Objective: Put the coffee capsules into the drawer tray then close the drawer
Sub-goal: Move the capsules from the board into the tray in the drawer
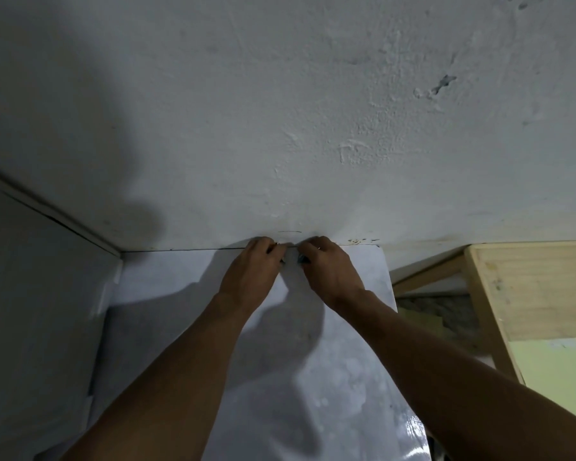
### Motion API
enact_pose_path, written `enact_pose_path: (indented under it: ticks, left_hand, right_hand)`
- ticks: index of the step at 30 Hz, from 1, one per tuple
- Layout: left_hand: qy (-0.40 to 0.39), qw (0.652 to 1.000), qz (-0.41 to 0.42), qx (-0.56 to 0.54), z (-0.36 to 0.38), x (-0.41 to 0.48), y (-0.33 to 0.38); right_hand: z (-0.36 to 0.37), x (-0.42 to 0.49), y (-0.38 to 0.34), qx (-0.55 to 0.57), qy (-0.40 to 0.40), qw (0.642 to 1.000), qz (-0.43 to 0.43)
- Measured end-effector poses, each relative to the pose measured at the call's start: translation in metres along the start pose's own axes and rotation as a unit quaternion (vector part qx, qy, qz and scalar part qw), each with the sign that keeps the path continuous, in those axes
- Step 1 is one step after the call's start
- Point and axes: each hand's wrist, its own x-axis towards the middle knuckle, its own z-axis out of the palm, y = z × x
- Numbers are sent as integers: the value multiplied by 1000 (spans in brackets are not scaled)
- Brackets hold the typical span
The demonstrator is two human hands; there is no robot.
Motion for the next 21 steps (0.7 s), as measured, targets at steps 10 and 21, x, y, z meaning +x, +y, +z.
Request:
enact_pose_path:
  ticks: [10, 21]
  left_hand:
    - [16, 997, -26, -71, -6, -19, 7]
    - [43, 995, -19, -89, -48, -46, 41]
  right_hand:
    - [-5, -15, -2, 13, -15, 999, 25]
    - [-48, -56, -20, 31, 8, 998, 60]
